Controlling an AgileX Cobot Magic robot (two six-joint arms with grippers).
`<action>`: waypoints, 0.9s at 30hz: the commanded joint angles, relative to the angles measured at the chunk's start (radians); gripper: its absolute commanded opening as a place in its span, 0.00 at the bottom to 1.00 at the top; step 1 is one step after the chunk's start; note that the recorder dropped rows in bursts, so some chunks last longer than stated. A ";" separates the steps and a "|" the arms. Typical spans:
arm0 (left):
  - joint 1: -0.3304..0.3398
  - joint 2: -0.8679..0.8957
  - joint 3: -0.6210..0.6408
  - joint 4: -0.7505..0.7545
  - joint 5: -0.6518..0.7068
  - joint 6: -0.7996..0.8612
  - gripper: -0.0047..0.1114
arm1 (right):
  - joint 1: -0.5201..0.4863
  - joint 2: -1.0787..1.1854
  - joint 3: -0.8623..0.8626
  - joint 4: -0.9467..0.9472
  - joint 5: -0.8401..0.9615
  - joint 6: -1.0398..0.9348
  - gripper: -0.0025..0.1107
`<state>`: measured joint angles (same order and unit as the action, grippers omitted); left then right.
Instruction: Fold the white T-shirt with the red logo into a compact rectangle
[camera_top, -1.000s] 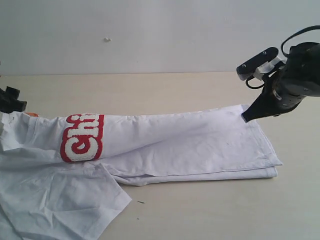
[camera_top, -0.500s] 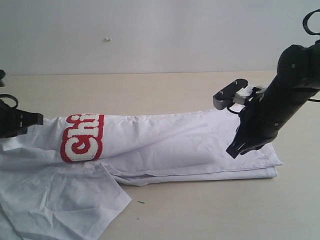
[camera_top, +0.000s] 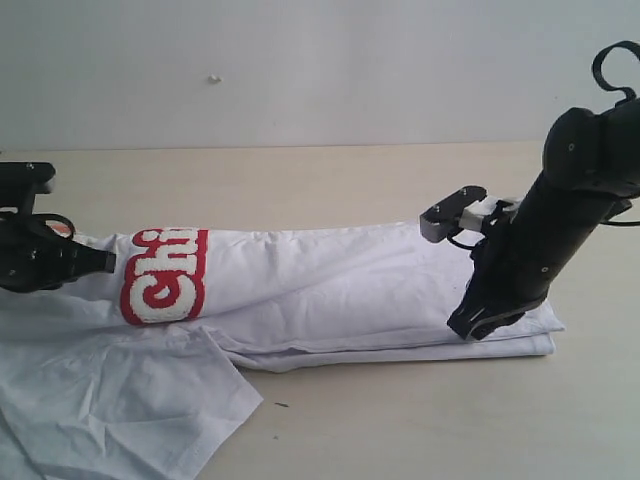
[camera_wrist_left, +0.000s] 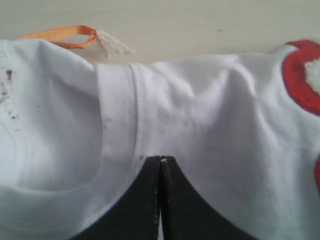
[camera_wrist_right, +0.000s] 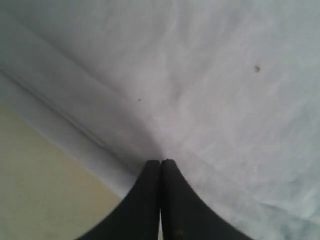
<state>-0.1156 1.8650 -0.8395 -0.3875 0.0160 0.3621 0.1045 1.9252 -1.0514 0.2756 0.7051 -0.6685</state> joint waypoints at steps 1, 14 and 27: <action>-0.003 0.064 -0.038 0.024 -0.072 0.004 0.04 | 0.000 0.042 -0.002 0.011 0.015 -0.012 0.02; 0.047 0.134 -0.167 0.033 -0.169 0.004 0.04 | 0.000 0.081 -0.002 -0.080 0.217 -0.015 0.02; 0.015 0.015 -0.222 -0.066 0.233 -0.097 0.16 | 0.000 0.048 -0.004 -0.121 0.188 0.045 0.02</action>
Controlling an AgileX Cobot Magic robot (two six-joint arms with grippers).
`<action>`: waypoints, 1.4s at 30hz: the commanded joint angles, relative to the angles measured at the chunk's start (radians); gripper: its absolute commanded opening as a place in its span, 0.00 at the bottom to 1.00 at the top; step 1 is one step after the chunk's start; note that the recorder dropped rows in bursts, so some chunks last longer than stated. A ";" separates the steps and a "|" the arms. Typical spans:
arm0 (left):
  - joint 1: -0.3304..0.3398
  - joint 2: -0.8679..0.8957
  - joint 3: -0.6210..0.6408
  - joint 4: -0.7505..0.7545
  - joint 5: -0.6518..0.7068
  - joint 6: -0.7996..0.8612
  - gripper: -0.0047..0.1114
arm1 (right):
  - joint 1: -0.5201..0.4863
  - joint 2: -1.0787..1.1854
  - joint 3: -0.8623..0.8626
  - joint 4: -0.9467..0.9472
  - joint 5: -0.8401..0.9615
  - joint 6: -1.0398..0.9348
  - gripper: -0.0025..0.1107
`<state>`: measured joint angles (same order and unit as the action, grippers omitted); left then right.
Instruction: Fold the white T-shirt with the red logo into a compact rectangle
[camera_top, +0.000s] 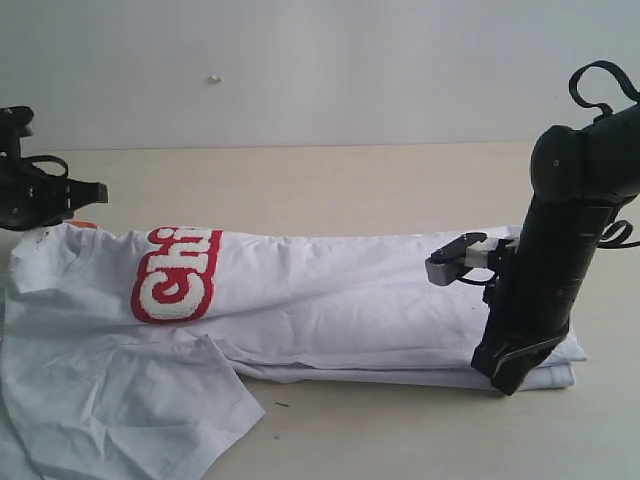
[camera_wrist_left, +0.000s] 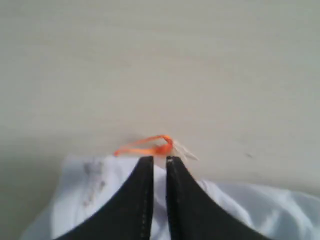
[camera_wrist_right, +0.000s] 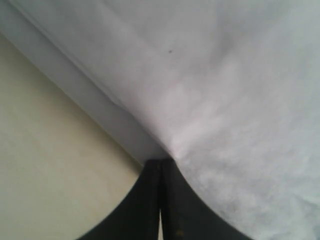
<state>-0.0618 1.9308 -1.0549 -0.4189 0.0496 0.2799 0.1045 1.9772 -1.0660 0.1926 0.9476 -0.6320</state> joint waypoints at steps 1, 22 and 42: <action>-0.049 -0.056 -0.008 -0.038 0.241 -0.015 0.16 | 0.000 -0.010 0.011 -0.036 -0.065 0.009 0.02; -0.274 0.181 -0.061 -0.390 0.044 0.397 0.16 | 0.000 -0.015 0.013 0.007 -0.074 0.006 0.02; -0.285 -0.022 -0.096 -0.373 0.528 0.422 0.16 | 0.000 -0.196 0.013 -0.160 -0.104 0.376 0.23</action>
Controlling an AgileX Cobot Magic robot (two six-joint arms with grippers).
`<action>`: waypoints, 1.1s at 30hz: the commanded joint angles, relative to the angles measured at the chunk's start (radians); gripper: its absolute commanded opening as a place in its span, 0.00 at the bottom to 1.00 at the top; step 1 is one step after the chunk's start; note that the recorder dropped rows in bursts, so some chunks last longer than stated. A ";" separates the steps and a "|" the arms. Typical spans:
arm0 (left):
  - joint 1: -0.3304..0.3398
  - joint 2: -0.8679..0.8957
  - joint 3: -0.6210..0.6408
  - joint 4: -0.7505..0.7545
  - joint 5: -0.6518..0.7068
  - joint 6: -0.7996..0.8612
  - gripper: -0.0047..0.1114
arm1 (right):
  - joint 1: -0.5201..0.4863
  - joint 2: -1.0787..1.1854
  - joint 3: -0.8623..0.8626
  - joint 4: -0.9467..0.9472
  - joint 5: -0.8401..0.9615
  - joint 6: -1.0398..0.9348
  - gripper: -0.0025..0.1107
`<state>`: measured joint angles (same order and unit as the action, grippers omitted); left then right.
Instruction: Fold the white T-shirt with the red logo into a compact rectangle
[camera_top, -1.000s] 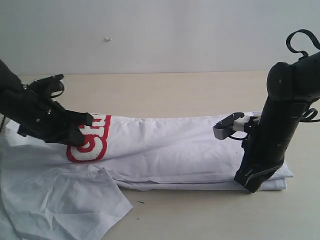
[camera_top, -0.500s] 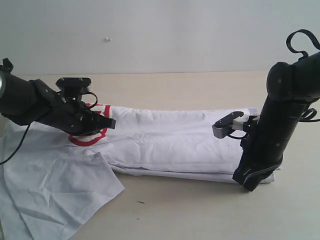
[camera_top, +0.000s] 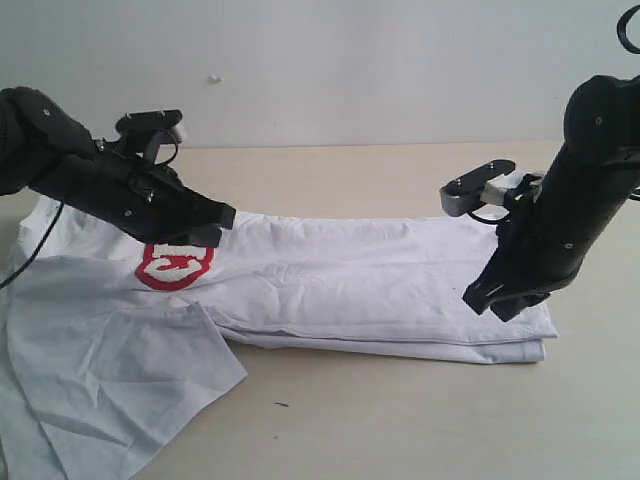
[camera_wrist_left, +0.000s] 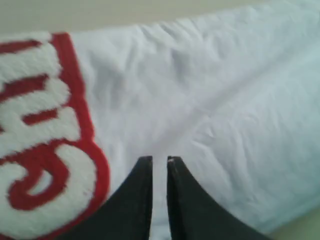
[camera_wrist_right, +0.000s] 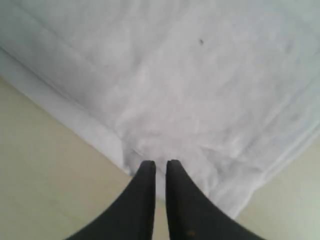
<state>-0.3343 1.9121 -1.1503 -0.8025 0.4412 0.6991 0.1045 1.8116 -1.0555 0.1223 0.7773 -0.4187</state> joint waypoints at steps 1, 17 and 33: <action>-0.013 -0.003 0.002 0.018 0.158 0.003 0.16 | 0.000 -0.036 0.002 -0.105 0.074 0.193 0.27; -0.049 -0.123 0.185 0.302 0.316 -0.271 0.45 | -0.003 -0.153 0.201 -0.131 -0.120 0.419 0.46; -0.231 -0.299 0.459 0.587 0.121 -0.284 0.45 | 0.000 -0.153 0.201 -0.079 -0.146 0.411 0.46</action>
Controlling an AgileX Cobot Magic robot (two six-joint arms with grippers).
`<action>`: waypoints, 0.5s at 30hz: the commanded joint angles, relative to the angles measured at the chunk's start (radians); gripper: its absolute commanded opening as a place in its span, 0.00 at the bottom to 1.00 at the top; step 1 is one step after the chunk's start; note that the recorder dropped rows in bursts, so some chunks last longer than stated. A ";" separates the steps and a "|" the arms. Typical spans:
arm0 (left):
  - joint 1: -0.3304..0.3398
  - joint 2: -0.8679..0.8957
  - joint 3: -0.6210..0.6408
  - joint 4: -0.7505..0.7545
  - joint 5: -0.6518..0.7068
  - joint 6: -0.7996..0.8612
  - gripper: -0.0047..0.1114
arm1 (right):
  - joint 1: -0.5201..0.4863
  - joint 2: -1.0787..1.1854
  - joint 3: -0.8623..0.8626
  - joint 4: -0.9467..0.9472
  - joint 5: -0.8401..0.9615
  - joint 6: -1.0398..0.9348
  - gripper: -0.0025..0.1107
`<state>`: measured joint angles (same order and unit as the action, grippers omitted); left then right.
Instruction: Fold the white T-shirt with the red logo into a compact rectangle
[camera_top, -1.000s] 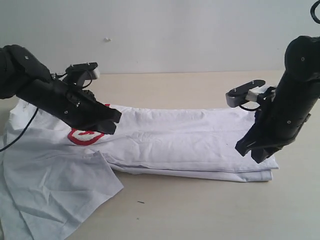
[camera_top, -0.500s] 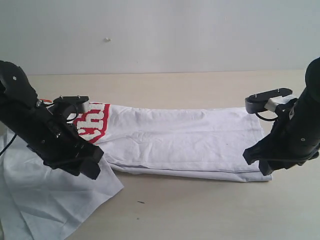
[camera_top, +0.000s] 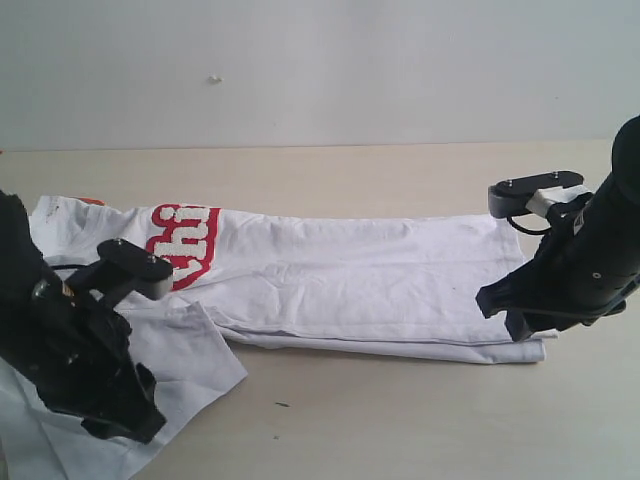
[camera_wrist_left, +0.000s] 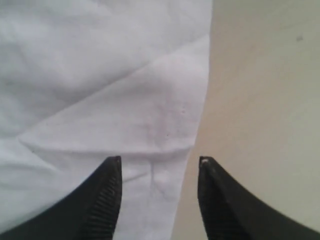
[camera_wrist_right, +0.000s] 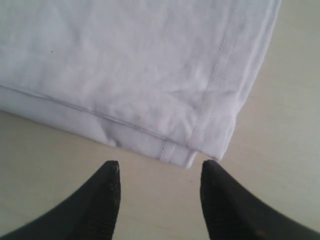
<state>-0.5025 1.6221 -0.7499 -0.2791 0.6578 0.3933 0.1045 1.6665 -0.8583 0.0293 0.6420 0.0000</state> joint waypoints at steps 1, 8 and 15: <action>-0.075 -0.008 0.069 0.083 -0.111 0.013 0.45 | 0.000 -0.007 0.004 0.019 -0.008 -0.019 0.46; -0.088 -0.003 0.087 0.091 -0.156 -0.005 0.45 | 0.000 -0.007 0.004 0.024 -0.002 -0.024 0.46; -0.088 -0.003 0.087 0.084 -0.162 0.032 0.45 | 0.000 -0.007 0.004 0.027 -0.008 -0.024 0.46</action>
<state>-0.5878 1.6190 -0.6679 -0.1955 0.5047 0.4081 0.1045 1.6665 -0.8583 0.0501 0.6418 -0.0133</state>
